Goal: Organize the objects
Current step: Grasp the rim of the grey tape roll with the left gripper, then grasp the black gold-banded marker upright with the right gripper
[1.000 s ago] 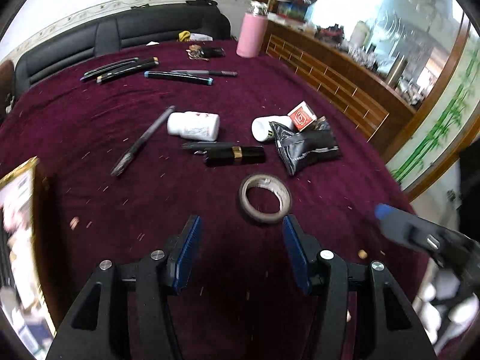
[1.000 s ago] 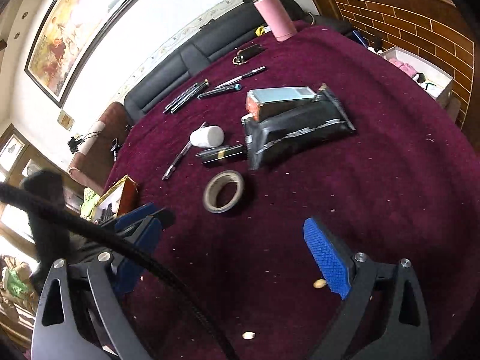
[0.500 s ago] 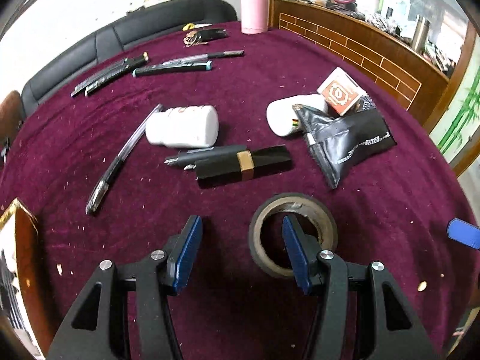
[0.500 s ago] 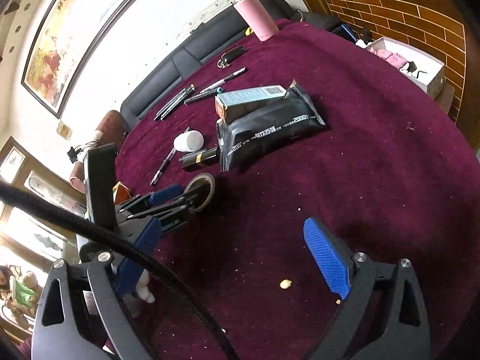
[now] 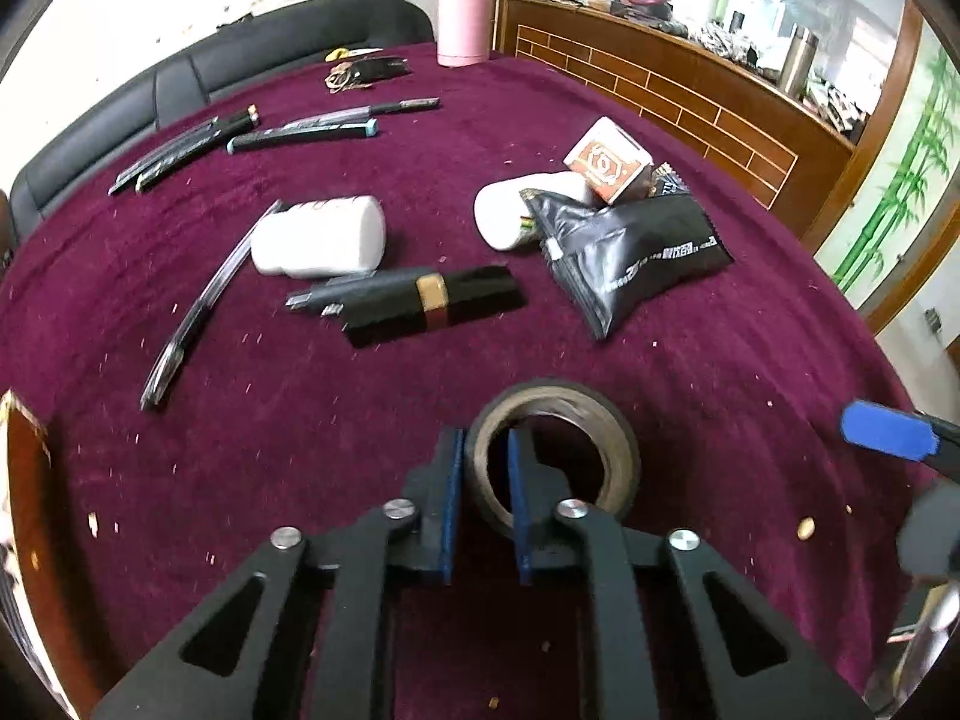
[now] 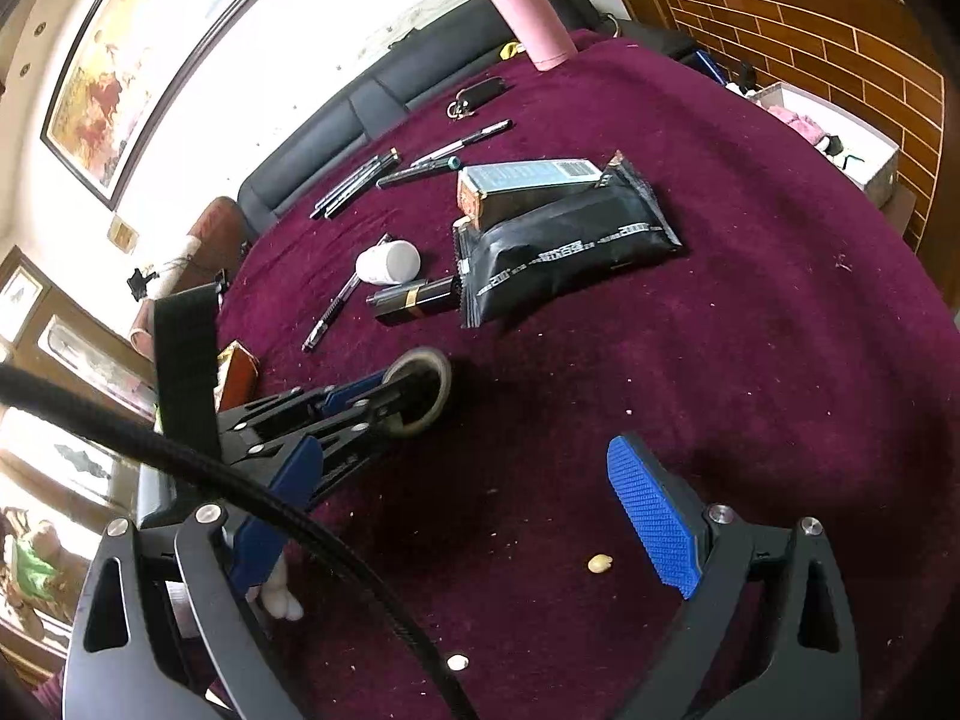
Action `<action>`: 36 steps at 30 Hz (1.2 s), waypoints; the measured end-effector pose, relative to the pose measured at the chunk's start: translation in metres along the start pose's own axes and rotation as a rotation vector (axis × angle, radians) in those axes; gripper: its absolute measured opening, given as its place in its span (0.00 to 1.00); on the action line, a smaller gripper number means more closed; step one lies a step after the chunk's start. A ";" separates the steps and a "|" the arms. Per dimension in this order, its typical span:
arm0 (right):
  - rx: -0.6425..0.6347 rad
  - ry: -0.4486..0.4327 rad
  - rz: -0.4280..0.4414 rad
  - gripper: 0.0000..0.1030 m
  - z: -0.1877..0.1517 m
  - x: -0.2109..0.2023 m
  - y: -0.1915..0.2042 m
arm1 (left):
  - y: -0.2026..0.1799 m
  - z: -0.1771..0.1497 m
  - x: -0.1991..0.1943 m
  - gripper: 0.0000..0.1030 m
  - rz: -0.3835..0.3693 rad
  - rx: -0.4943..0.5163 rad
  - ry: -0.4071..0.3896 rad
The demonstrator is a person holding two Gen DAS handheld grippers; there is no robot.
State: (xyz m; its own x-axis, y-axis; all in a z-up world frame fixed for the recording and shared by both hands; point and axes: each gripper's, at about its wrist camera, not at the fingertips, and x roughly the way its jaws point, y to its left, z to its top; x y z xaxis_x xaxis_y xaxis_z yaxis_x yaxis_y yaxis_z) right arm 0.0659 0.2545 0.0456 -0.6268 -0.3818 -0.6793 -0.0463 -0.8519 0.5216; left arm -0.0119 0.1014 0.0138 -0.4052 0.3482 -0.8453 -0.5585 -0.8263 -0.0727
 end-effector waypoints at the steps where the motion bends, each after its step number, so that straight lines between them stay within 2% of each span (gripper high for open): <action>1: -0.010 0.007 -0.007 0.95 0.001 0.002 0.002 | 0.003 -0.002 -0.002 0.08 -0.012 -0.013 0.002; 10: -0.200 0.041 -0.078 0.95 0.024 0.023 0.045 | 0.038 -0.053 -0.039 0.08 -0.102 -0.150 0.048; 14: -0.325 0.083 -0.123 0.95 0.040 0.054 0.071 | 0.052 -0.079 -0.054 0.08 -0.129 -0.203 0.032; 18: -0.448 0.161 -0.174 0.91 0.052 0.094 0.095 | 0.055 -0.089 -0.058 0.09 -0.142 -0.213 0.006; 24: -0.604 0.250 -0.325 0.86 0.064 0.142 0.110 | 0.058 -0.093 -0.059 0.10 -0.160 -0.231 -0.028; 26: -0.614 0.288 -0.359 0.79 0.067 0.156 0.106 | 0.061 -0.096 -0.059 0.10 -0.176 -0.247 -0.039; 28: -0.605 0.334 -0.392 0.61 0.068 0.169 0.098 | 0.062 -0.097 -0.059 0.10 -0.186 -0.253 -0.047; 29: -0.583 0.354 -0.382 0.60 0.069 0.172 0.093 | 0.062 -0.098 -0.060 0.10 -0.188 -0.254 -0.050; 31: -0.527 0.370 -0.338 0.42 0.072 0.167 0.086 | 0.063 -0.099 -0.060 0.10 -0.192 -0.256 -0.054; 33: -0.518 0.382 -0.333 0.35 0.069 0.161 0.084 | 0.063 -0.099 -0.060 0.10 -0.193 -0.257 -0.056; 36: -0.517 0.410 -0.307 0.34 0.054 0.147 0.083 | 0.063 -0.099 -0.060 0.10 -0.188 -0.259 -0.062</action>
State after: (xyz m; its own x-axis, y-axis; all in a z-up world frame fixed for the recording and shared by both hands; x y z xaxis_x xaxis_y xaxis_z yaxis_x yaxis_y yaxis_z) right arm -0.0721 0.1469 0.0165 -0.2979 -0.1159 -0.9475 0.2635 -0.9640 0.0351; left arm 0.0483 -0.0156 0.0073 -0.3604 0.5248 -0.7712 -0.4284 -0.8275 -0.3629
